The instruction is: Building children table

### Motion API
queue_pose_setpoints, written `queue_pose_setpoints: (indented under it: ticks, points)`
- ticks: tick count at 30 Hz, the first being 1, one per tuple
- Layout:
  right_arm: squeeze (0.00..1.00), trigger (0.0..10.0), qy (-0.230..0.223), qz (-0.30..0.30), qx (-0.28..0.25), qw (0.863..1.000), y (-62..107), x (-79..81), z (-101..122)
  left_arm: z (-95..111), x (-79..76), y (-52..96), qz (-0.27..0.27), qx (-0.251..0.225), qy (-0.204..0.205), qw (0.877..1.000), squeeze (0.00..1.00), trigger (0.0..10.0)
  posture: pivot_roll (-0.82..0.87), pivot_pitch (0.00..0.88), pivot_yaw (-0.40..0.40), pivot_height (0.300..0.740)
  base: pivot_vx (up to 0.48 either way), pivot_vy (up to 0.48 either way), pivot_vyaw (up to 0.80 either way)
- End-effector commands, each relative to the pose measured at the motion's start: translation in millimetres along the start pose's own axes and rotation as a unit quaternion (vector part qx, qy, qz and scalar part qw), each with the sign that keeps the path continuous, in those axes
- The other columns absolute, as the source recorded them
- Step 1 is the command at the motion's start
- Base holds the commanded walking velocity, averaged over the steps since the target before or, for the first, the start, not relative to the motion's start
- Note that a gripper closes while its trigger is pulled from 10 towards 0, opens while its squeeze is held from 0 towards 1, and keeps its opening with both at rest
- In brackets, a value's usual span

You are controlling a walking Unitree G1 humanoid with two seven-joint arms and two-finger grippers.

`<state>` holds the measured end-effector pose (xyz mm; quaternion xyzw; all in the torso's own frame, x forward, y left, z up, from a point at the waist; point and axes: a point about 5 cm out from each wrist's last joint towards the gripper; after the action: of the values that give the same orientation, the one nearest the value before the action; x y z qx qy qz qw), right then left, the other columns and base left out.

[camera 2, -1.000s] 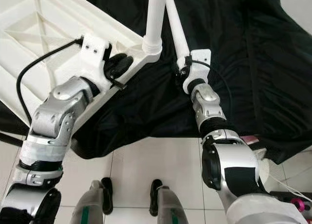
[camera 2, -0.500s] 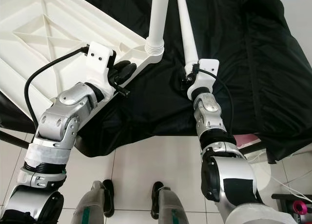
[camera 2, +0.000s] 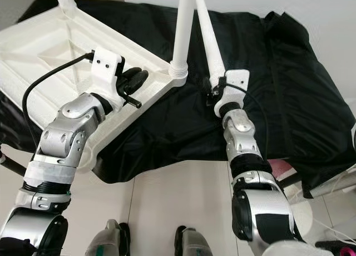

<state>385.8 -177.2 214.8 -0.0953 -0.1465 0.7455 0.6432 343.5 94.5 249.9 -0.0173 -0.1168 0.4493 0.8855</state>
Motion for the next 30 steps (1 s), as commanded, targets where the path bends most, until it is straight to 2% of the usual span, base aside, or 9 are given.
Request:
queue_pose_setpoints:
  ticks: [1,3,7,11,17,21,24,27,30]
  points:
    - [0.00,10.0,-0.001,-0.004,-0.029,1.000,0.9,-5.4,9.5,-1.7,-2.2,-0.6,-0.008,0.000,-0.001,1.000,0.00,10.0,0.01,0.053,-0.034,0.740,0.000,0.000,0.00]
    - [0.00,10.0,-0.001,0.002,-0.085,0.996,-1.1,0.4,28.6,1.5,0.1,-1.4,-0.016,-0.008,0.024,1.000,0.00,10.0,0.00,0.045,-0.024,0.740,0.000,0.000,0.00]
    - [0.00,10.0,-0.001,0.007,-0.107,0.994,-1.2,3.3,36.1,2.8,1.1,-1.9,-0.017,-0.011,0.030,0.999,0.00,10.0,-0.01,0.043,-0.021,0.740,0.000,0.000,0.00]
    - [0.00,10.0,0.031,0.020,-0.187,0.982,-3.8,14.8,69.9,15.4,6.9,-6.0,-0.033,-0.038,0.067,0.996,0.00,10.0,-0.01,0.038,0.000,0.740,0.000,0.000,0.00]
    - [0.00,10.0,0.051,0.019,-0.229,0.972,-3.9,17.5,91.0,15.8,7.6,-4.1,-0.044,-0.042,0.081,0.995,0.00,10.0,0.00,0.036,0.008,0.740,0.000,0.000,0.00]
    - [0.00,10.0,0.057,0.017,-0.284,0.957,-3.5,20.6,116.4,17.2,7.8,-1.3,-0.052,-0.053,0.107,0.992,0.00,10.0,0.00,0.033,0.011,0.740,0.000,0.000,0.00]
    - [0.00,10.0,0.057,0.019,-0.301,0.952,-3.0,22.4,124.0,17.5,8.6,-1.1,-0.052,-0.054,0.110,0.991,0.00,10.0,0.00,0.032,0.010,0.740,0.000,0.000,0.00]
    - [0.00,10.0,0.066,0.045,-0.343,0.936,-1.1,33.6,144.2,20.5,10.3,0.2,-0.058,-0.062,0.119,0.989,0.00,10.0,-0.01,0.018,0.012,0.740,0.000,0.000,0.00]
    - [0.00,10.0,0.077,0.067,-0.357,0.928,1.5,41.6,150.5,23.7,9.6,0.6,-0.070,-0.070,0.135,0.986,0.00,10.0,-0.01,0.012,0.014,0.740,0.000,0.000,0.00]
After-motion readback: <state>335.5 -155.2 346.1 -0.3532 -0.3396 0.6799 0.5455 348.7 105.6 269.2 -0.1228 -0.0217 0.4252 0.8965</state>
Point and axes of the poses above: a point about 5 cm out from each wrist's last joint towards the gripper, its own y axis pointing back from the gripper into the wrist, its own z axis along the axis of the wrist's last joint, x = y × z, and after that the axes turned 2 degrees about -y, right-handed
